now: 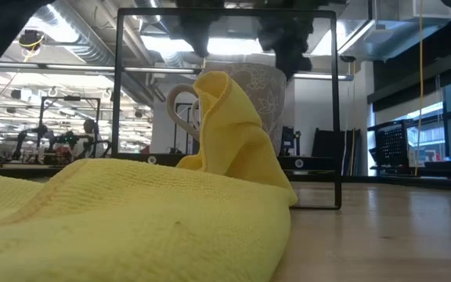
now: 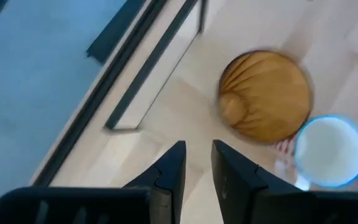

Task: Stack small to large cups/mugs on shelf
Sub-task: Put the brown cup on the shelf

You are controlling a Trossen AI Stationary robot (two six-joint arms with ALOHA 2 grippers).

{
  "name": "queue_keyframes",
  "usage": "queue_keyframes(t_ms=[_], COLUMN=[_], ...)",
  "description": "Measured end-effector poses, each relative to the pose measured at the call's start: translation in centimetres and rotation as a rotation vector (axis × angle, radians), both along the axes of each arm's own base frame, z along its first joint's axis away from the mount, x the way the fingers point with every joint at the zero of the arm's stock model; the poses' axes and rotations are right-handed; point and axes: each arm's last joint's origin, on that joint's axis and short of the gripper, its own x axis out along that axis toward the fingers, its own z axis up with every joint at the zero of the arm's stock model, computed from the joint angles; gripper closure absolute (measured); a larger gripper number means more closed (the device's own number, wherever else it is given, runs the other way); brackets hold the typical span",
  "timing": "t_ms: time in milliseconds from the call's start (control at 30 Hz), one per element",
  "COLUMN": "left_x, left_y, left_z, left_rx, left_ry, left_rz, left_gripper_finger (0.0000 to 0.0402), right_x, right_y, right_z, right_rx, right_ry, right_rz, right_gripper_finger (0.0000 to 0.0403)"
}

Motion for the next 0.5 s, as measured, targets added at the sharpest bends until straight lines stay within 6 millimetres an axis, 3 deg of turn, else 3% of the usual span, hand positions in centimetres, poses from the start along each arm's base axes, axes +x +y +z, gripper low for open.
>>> queue_keyframes(t_ms=[133, 300, 500], left_x=[-0.5, -0.4, -0.4], left_y=[0.0, -0.1, 0.1], left_z=[0.1, 0.3, 0.1], left_rx=[0.011, 0.026, 0.031], left_ry=[0.03, 0.012, 0.025], left_rz=[0.013, -0.005, -0.022], left_gripper_finger=[0.0331, 0.0331, 0.0331], right_x=[0.2, 2.2, 3.8], right_y=[1.0, 3.5, 6.1], right_z=[-3.1, -6.5, -8.3], right_rx=[0.09, 0.205, 0.22], right_ry=[0.089, 0.016, -0.031], right_rz=[-0.001, 0.049, 0.06], right_gripper_finger=[0.028, 0.028, 0.028])
